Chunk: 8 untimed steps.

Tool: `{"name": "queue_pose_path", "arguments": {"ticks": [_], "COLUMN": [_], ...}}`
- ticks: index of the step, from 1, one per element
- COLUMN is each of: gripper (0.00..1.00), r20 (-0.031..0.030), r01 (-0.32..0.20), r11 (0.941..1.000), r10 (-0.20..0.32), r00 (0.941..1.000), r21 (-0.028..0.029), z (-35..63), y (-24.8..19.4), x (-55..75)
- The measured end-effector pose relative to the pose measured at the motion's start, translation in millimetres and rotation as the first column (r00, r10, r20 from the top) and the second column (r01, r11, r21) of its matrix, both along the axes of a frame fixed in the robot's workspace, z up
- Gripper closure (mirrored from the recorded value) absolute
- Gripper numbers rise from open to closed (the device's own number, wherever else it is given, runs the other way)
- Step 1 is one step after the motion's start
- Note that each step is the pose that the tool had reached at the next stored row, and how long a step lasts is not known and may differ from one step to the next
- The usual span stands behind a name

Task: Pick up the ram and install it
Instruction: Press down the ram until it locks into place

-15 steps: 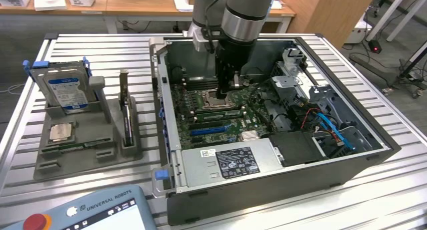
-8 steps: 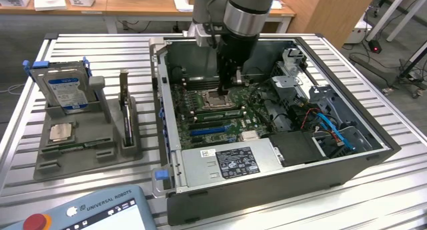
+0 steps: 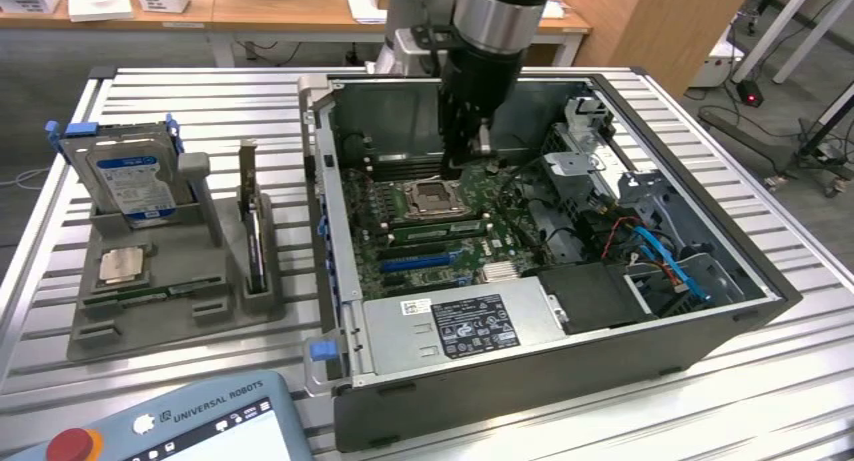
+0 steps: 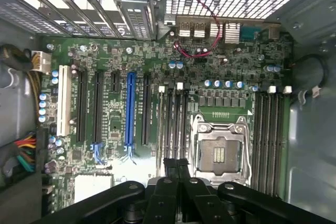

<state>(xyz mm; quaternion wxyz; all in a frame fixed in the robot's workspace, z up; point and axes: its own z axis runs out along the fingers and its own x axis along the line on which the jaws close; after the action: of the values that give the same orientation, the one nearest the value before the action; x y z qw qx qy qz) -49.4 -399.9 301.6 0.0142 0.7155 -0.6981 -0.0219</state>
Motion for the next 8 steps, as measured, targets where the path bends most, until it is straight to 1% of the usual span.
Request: {"name": "queue_pose_path", "arguments": {"ticks": [5, 8], "gripper": [0.90, 0.90], "r20": [-0.0003, -0.0008], "r01": [-0.004, -0.005], "r11": [1.0000, 1.0000], "r10": [0.004, 0.005], "r00": [1.0000, 1.0000], "r21": [0.0005, 0.0006], "z": [10.5, 13.2], "y": [0.0, 0.0], "x": [0.9, 1.0]}}
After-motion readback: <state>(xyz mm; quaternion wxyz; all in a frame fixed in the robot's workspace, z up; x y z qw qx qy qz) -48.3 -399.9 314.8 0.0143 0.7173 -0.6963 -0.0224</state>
